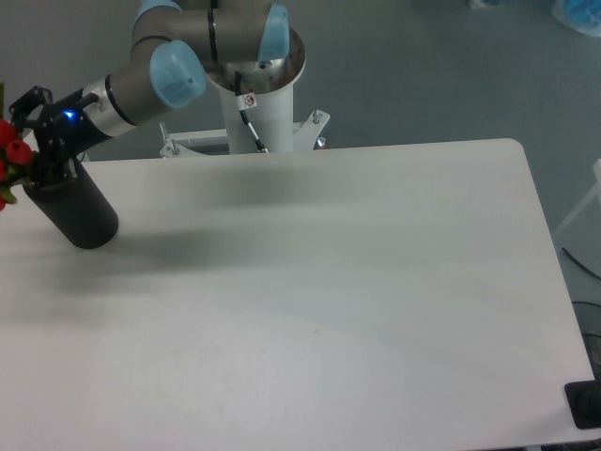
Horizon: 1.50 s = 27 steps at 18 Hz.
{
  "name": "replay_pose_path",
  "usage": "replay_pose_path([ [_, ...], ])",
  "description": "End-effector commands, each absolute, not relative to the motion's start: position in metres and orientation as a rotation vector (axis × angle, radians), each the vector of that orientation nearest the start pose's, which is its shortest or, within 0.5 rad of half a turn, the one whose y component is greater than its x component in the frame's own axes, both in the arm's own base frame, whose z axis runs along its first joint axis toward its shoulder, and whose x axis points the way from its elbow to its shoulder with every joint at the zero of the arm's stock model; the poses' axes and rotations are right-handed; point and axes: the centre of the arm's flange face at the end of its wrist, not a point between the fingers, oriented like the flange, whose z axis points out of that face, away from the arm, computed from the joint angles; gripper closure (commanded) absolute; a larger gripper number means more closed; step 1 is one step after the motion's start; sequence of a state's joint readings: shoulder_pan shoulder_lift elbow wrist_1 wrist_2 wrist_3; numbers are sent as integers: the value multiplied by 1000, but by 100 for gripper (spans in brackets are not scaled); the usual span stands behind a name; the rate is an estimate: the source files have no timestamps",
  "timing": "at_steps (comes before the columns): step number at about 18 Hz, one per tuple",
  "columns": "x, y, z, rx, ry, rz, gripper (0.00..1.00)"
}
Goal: Insert the flowers into the vase
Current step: 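Push the tulips deeper into the vase and settle them upright, then open the gripper to release the tulips in the vase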
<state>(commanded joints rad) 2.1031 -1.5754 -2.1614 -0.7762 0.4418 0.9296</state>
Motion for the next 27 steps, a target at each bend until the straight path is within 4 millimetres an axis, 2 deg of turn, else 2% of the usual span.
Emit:
replay_pose_path([
  [3,-34,486,348,-2037,543,-837,12],
  [7,-37,478,339,-2103,575,-752,1],
  [17,-30,461,343,-2124,581,-717,0],
  [21,-33,455,337,-2213,597,-629,0],
  [27,-29,447,347,-2205,604,-601,0],
])
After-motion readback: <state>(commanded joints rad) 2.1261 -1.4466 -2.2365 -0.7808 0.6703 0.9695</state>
